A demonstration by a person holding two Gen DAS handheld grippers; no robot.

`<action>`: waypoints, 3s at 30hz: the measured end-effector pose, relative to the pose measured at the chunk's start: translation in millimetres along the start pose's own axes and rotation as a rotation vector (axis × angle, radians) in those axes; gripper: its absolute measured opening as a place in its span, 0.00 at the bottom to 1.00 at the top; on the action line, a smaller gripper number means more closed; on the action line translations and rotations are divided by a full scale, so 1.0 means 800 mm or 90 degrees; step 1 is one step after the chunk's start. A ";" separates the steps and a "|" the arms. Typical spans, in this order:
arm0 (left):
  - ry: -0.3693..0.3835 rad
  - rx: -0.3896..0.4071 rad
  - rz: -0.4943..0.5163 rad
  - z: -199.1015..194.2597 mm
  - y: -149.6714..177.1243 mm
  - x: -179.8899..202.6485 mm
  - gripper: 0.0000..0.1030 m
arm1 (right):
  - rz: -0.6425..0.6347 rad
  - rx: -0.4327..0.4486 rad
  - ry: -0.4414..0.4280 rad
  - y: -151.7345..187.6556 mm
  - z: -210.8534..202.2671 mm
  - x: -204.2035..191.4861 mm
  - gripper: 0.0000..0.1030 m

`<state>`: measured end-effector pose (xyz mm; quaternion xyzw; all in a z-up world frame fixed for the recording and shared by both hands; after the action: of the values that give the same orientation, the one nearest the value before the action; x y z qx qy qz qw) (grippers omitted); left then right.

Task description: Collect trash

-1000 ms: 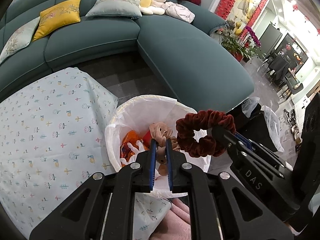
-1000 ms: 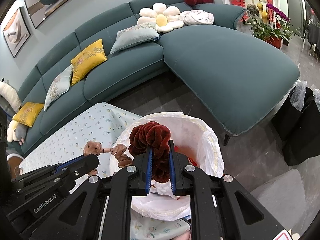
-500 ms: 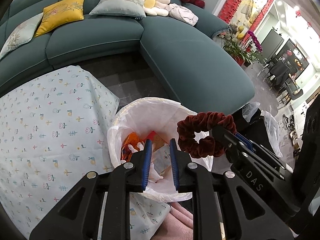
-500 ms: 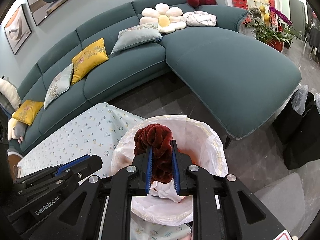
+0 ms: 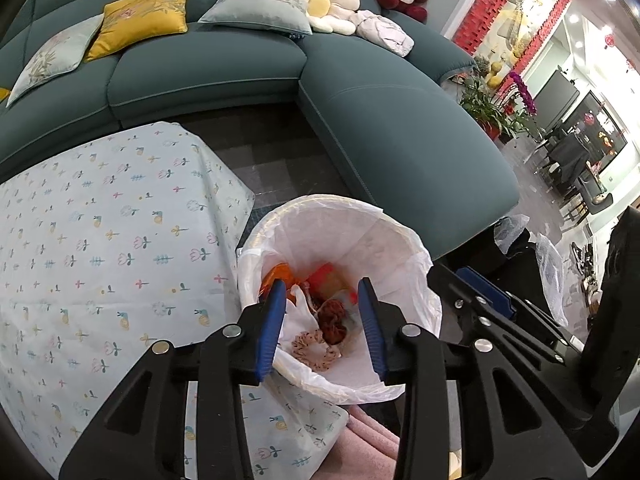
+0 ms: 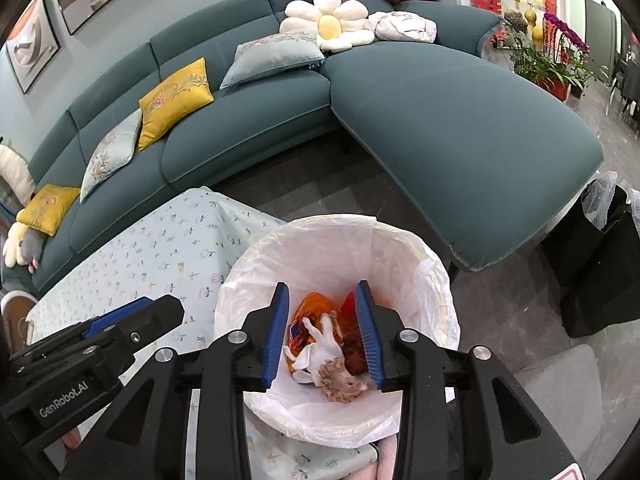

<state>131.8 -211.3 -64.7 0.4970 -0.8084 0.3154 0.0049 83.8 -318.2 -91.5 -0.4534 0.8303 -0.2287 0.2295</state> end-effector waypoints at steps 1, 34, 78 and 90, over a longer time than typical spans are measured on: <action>-0.001 -0.001 -0.003 0.000 0.000 -0.003 0.35 | 0.000 0.002 -0.001 0.000 -0.001 -0.001 0.33; -0.113 0.021 0.001 -0.067 0.052 -0.064 0.74 | -0.115 0.047 0.053 0.037 -0.082 -0.044 0.87; -0.182 0.026 0.006 -0.072 0.079 -0.064 0.85 | -0.132 0.045 0.070 0.066 -0.085 -0.037 0.93; -0.187 0.025 0.005 -0.071 0.083 -0.063 0.85 | -0.134 0.040 0.071 0.071 -0.081 -0.036 0.93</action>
<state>86.2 -121.6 -69.2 0.5344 -0.7962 0.2549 -0.1245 23.1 -254.7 -68.7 -0.5176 0.7818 -0.3023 0.1717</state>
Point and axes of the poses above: each gripper's, at about its wrist camera, not at the fingertips, and z roughly the way its jaws point, x to its right, y to its underside, the point moved 7 cm from there along z, roughly the way its jaws point, and after that the axes turned 2 degrees about y, right-handed, at the moved point
